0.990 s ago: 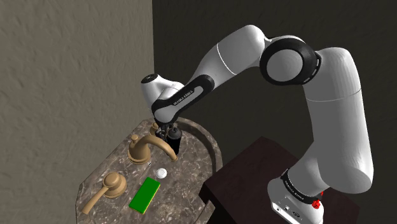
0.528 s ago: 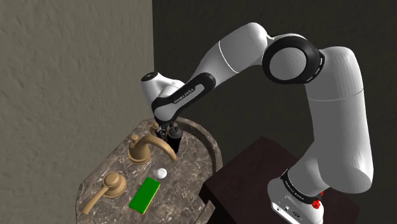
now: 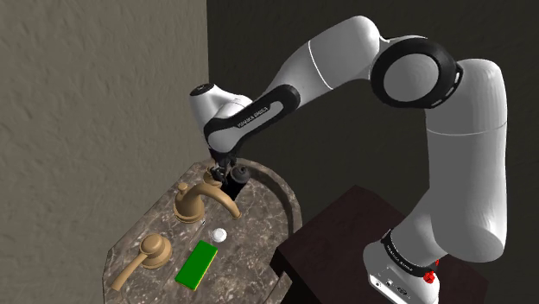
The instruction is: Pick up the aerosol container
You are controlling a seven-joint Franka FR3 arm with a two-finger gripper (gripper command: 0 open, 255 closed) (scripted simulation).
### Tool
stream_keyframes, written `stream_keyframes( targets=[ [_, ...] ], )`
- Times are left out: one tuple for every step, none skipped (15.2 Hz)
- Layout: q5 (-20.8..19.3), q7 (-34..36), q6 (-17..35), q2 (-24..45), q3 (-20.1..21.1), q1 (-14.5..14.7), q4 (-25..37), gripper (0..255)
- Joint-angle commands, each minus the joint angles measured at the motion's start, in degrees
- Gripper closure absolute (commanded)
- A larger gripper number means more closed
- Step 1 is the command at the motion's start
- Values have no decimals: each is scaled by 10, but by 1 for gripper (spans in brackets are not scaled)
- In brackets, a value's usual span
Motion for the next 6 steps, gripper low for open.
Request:
stream_keyframes(
  targets=[
    [3,-3,-9,-9,2,-2,0,255],
    [4,-4,-14,-14,2,-2,1,255],
    [6,-6,-19,-20,3,-3,1,255],
    [7,-7,-25,-25,4,-4,1,255],
    [8,-7,-25,-25,5,-4,1,255],
    [8,-7,-25,-25,5,-4,1,255]
  ],
)
